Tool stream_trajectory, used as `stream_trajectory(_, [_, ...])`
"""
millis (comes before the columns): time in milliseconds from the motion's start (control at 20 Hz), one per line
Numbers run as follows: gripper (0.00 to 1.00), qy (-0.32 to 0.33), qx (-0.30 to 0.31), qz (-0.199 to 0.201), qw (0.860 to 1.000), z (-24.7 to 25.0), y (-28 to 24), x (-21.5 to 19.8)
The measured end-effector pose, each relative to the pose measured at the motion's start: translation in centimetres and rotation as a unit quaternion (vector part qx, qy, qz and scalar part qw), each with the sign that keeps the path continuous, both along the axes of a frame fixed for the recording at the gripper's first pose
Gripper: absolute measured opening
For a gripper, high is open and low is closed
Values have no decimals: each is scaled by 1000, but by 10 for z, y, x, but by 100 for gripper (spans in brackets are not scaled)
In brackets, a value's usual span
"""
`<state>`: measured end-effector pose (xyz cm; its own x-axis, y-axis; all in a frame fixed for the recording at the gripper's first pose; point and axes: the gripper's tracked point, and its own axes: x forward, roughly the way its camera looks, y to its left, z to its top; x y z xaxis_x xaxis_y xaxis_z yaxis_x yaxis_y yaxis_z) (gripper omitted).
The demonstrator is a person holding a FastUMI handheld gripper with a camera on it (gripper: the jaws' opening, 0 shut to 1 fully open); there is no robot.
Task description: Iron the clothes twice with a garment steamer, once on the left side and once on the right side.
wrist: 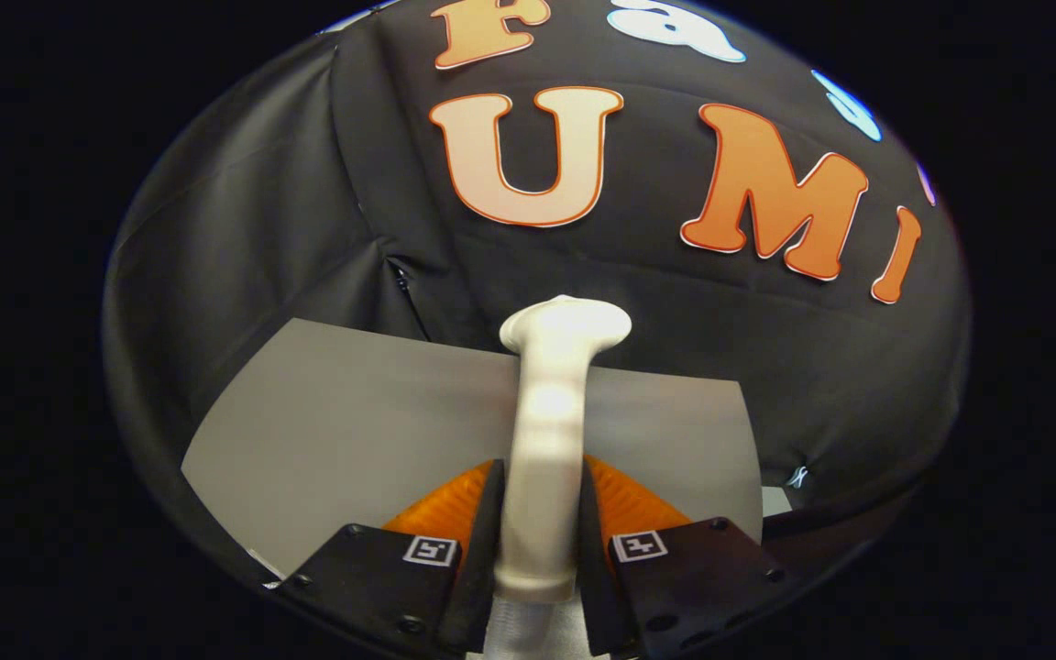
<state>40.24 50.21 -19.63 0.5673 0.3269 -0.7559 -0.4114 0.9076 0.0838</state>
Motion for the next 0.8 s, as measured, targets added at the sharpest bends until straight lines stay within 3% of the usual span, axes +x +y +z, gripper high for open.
stream_trajectory(100, [43, -7, 7, -2, 1000, 3, 0, 1])
stream_trajectory(800, [42, -111, 21, 59, 992, 60, -4, -64])
